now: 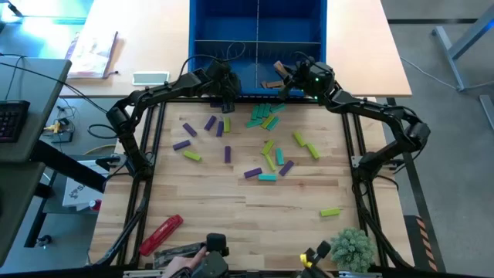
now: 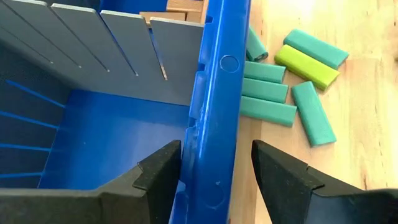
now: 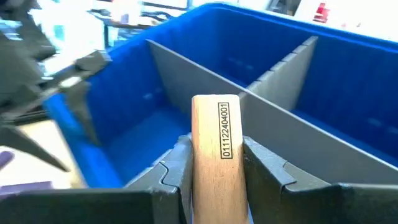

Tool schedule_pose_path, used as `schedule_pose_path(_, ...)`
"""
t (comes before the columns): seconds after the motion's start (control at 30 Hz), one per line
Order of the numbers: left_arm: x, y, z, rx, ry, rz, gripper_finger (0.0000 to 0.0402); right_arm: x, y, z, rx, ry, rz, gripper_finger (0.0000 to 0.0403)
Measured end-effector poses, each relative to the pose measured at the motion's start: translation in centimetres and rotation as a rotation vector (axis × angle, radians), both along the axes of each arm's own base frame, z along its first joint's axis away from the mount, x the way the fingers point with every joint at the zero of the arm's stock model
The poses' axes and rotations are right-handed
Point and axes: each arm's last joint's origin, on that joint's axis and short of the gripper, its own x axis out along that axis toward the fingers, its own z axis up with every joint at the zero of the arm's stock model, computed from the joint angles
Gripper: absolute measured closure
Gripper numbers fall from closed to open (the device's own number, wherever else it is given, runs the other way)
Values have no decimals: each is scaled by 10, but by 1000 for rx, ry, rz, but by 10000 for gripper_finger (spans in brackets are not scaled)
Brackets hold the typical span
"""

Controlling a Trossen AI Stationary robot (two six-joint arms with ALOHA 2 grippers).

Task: Sort blocks

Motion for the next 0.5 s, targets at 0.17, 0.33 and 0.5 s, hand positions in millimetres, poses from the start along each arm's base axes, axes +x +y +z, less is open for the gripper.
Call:
schedule_pose_path(0.17, 1, -5, -2, -16, 28, -9, 222, 8, 11, -4, 24, 38, 52, 314)
schedule_pose_path(0.33, 4, -12, -2, -42, 41, -20, 222, 12, 19, -9, 61, 75, 78, 314)
schedule_pose_path(0.5, 6, -16, -2, -43, 53, -4, 222, 17, 25, -10, 66, 83, 100, 314)
